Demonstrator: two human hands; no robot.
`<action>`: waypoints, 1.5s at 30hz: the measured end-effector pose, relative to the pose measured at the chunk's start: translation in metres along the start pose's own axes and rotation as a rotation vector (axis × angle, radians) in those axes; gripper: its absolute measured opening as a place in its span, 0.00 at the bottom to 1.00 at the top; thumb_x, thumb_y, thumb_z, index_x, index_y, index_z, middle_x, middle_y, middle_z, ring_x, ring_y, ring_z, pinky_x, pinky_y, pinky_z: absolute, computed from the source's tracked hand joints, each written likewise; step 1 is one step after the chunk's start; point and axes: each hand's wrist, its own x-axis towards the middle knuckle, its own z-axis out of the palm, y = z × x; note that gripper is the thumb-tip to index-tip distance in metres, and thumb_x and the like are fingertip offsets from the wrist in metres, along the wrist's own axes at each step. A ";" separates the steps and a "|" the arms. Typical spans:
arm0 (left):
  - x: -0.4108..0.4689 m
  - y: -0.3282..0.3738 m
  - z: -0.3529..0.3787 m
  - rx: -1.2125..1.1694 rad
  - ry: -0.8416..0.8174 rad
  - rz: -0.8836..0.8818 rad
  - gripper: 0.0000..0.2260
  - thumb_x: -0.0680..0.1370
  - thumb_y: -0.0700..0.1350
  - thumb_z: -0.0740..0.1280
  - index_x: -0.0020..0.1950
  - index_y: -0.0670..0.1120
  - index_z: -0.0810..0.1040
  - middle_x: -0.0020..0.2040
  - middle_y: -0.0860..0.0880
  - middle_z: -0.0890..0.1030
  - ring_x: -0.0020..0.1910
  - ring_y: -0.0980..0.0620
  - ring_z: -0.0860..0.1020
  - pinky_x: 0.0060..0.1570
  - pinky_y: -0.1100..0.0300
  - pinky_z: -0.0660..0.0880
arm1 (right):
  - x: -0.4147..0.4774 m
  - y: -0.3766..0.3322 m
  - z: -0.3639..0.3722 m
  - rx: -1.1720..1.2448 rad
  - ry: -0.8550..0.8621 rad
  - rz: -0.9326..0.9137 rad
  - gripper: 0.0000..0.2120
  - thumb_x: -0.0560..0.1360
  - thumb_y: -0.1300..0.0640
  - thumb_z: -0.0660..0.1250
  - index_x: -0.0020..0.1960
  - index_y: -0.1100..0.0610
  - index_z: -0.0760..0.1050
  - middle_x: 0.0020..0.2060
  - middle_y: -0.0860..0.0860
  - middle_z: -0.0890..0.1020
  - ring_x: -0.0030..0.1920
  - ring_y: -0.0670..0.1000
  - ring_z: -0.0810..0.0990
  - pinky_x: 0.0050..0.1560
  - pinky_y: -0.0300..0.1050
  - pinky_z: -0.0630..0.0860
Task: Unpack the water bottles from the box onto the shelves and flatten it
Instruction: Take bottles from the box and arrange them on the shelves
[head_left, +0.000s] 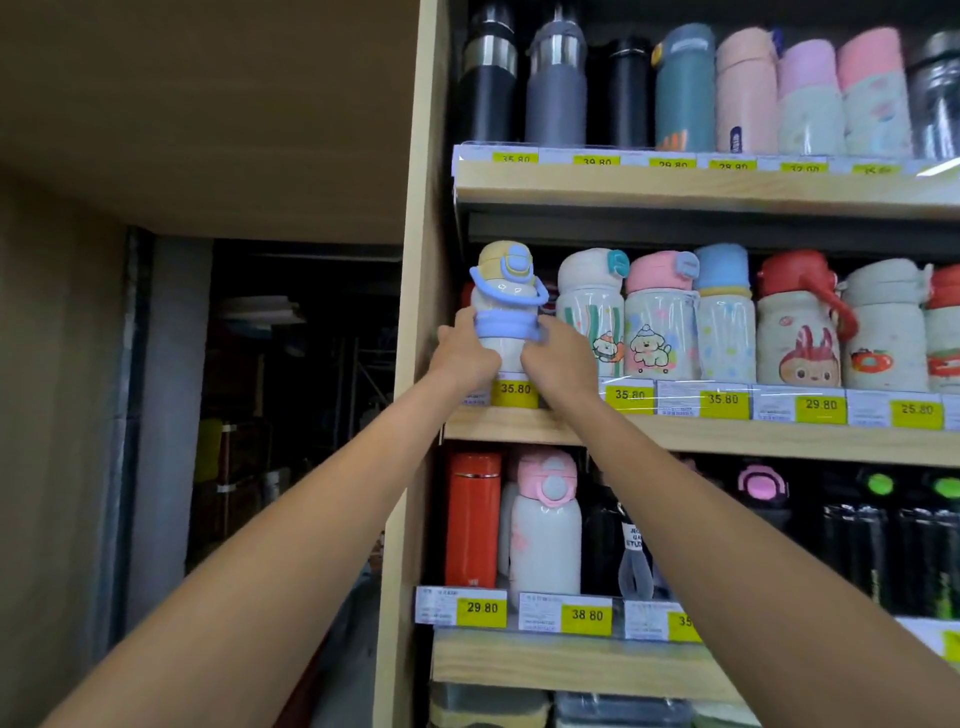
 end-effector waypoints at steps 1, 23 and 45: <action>0.000 0.000 0.000 0.009 0.004 -0.003 0.27 0.75 0.37 0.57 0.74 0.49 0.57 0.67 0.42 0.63 0.60 0.41 0.72 0.55 0.55 0.70 | -0.002 0.002 0.002 0.013 0.019 -0.020 0.09 0.70 0.65 0.57 0.47 0.59 0.74 0.42 0.55 0.79 0.45 0.59 0.76 0.36 0.44 0.62; -0.025 0.023 0.034 -0.274 0.248 0.253 0.16 0.75 0.32 0.56 0.61 0.40 0.70 0.59 0.44 0.72 0.58 0.45 0.72 0.49 0.64 0.67 | -0.007 0.027 -0.033 0.143 0.342 -0.102 0.17 0.74 0.65 0.58 0.61 0.58 0.74 0.57 0.54 0.76 0.53 0.52 0.75 0.49 0.38 0.66; -0.014 0.046 0.050 -0.078 -0.132 0.222 0.08 0.73 0.31 0.55 0.44 0.41 0.71 0.38 0.46 0.73 0.38 0.49 0.70 0.34 0.59 0.67 | 0.000 0.049 -0.049 0.164 0.079 -0.042 0.17 0.73 0.67 0.58 0.61 0.62 0.73 0.53 0.58 0.75 0.49 0.51 0.72 0.47 0.41 0.66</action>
